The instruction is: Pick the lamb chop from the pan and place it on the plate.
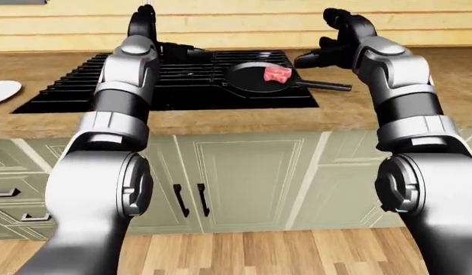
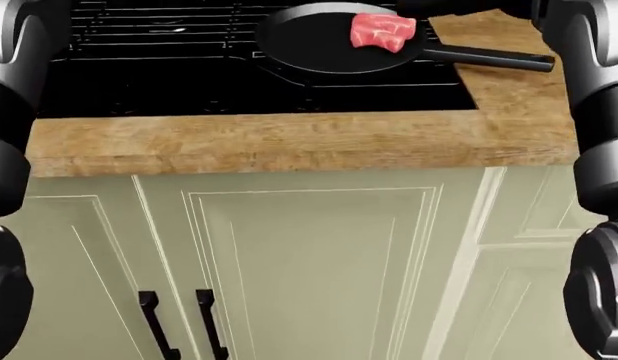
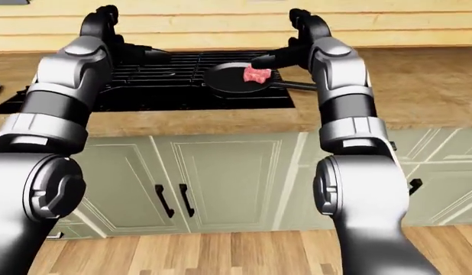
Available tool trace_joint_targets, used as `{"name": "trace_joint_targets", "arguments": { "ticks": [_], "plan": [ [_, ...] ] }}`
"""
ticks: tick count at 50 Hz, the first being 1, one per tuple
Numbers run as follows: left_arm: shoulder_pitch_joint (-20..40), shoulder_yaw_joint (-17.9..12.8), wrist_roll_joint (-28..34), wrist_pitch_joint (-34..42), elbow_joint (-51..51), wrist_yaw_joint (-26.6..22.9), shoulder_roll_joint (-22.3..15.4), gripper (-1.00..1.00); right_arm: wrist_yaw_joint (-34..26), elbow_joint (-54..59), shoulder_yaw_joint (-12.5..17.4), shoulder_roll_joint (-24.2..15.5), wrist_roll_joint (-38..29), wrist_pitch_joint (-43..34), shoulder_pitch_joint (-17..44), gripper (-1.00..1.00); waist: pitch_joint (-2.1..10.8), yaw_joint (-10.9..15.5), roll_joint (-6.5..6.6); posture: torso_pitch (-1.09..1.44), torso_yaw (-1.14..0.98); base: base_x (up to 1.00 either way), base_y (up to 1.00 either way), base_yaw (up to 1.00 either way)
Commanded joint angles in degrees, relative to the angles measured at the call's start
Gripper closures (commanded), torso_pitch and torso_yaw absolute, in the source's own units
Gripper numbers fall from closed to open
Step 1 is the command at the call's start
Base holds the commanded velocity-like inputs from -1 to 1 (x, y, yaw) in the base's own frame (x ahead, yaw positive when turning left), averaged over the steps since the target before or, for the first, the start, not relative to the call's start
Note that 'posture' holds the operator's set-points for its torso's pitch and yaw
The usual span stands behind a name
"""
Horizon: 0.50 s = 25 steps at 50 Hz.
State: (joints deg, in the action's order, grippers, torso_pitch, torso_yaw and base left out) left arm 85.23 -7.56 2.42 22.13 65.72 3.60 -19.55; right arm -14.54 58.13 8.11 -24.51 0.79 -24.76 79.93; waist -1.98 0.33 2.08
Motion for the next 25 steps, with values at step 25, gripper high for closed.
{"name": "trace_joint_targets", "arguments": {
  "ticks": [25],
  "plan": [
    [4.8,0.1,0.6,-1.7,-2.2,-0.2,-0.5,-1.0,-0.1,-2.5,0.3,-1.4,-0.8,1.6,4.3,-1.0,1.6,-1.4,2.95,0.0,0.0,0.31,0.0,0.0]
  ]
}}
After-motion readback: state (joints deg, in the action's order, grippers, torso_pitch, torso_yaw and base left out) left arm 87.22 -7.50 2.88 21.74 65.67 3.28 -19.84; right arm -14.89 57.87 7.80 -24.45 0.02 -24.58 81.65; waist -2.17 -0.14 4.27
